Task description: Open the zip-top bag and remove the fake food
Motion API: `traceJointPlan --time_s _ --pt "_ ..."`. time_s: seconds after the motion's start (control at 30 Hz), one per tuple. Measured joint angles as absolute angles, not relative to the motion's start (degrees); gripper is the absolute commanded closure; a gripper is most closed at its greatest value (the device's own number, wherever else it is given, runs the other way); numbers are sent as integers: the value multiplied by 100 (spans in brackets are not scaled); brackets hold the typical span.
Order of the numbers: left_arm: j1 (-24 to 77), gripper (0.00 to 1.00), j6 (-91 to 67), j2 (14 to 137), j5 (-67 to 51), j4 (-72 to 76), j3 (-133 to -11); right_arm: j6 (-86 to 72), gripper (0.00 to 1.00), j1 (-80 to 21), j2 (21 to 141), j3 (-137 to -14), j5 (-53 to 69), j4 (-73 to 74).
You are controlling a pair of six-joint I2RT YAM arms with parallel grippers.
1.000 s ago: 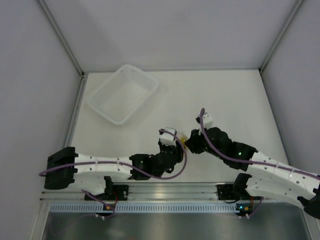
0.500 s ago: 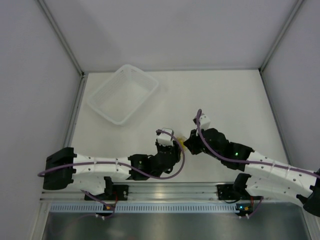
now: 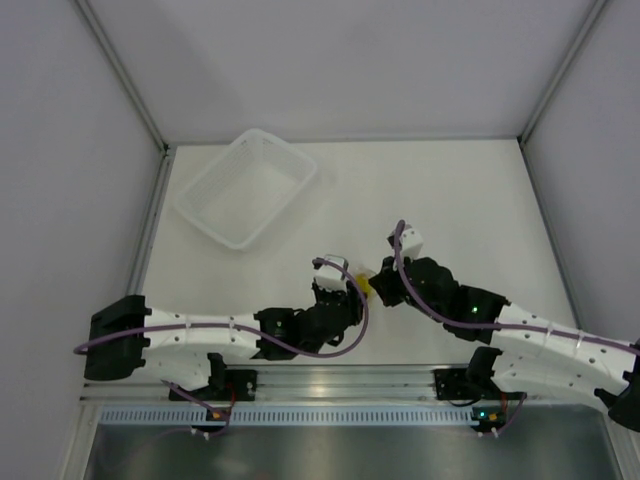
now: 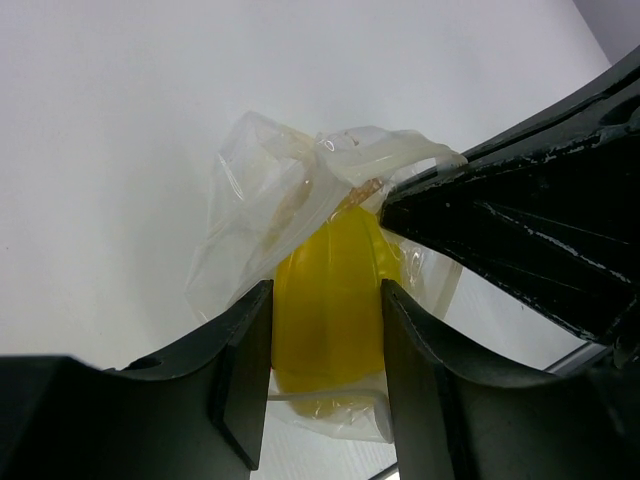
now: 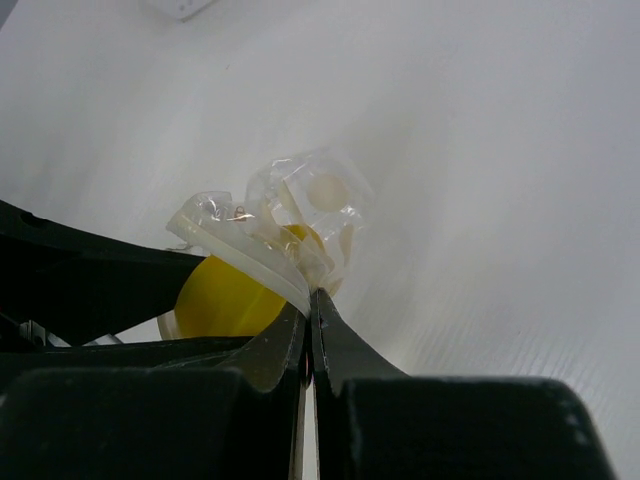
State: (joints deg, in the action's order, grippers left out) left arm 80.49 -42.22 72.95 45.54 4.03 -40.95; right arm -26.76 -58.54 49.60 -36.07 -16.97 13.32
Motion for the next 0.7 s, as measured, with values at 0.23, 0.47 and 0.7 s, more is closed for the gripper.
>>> traceJointPlan --time_s 0.23,0.47,0.7 --pt "8014 100 -4077 7295 4418 539 -4117 -2458 100 -5878 5098 -3822 -1966 1354" --pt "7966 100 -3959 7295 4327 582 -4147 -2421 100 -5916 5262 -3988 -2204 1424" --pt "7953 100 -3774 7301 4106 631 -4163 -2567 100 -5953 5500 -4125 -2714 1568"
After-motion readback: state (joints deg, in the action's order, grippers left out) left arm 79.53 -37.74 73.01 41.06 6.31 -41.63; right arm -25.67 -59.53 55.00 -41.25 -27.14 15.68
